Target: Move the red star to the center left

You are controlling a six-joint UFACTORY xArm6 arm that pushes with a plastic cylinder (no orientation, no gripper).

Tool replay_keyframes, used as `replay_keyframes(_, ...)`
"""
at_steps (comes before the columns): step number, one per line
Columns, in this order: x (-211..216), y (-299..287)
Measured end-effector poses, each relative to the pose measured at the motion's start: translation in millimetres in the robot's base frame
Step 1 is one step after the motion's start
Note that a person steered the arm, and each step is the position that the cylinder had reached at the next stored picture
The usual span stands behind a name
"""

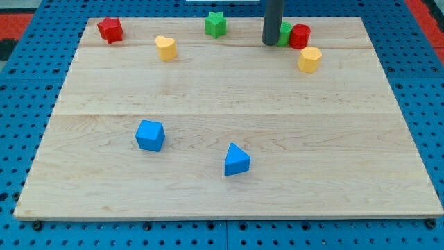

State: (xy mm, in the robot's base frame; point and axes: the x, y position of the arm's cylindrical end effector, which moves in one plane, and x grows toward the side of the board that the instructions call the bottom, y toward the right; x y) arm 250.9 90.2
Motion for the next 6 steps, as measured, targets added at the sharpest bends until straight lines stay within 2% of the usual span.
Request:
replay_keyframes(2,-11.0,32.2)
replay_keyframes(4,-8.9,32.7)
replay_keyframes(6,70.2,19.9)
